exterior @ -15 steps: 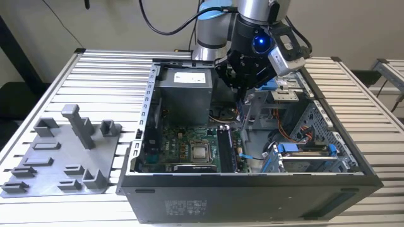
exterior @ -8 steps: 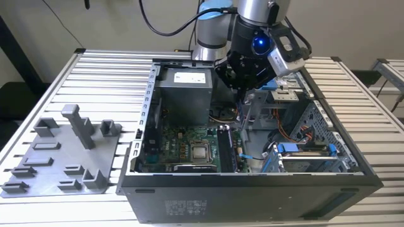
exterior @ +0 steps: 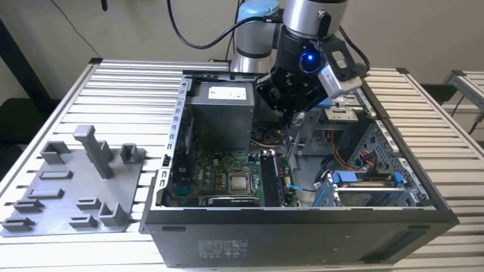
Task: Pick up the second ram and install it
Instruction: 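Insert the second ram into the second slot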
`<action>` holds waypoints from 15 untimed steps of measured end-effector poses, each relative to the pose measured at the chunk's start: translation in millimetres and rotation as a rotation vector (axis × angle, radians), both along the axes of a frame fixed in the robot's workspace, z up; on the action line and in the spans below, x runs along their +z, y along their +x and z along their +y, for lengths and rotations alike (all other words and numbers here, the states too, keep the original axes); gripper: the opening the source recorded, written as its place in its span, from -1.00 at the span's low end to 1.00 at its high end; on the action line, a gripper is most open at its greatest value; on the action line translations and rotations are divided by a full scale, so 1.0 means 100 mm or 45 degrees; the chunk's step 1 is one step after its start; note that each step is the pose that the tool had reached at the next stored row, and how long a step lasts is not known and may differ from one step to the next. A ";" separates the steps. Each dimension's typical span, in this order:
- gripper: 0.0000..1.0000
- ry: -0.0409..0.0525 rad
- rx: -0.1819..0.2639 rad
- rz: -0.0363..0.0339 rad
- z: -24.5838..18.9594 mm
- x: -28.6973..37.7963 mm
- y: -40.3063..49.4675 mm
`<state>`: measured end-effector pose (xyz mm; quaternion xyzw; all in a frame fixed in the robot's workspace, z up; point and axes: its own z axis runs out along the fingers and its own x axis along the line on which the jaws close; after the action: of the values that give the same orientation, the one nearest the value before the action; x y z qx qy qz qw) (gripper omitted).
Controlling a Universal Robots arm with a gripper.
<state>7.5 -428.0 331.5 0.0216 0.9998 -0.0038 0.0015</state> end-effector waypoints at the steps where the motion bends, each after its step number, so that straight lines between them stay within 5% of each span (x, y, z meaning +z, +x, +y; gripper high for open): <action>1: -0.73 0.000 0.000 0.0000 0.000 -0.010 -0.003; 15: -0.73 -0.001 -0.001 0.0000 0.000 -0.134 -0.022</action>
<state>5.4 -428.0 318.2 0.0218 0.9998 -0.0040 0.0015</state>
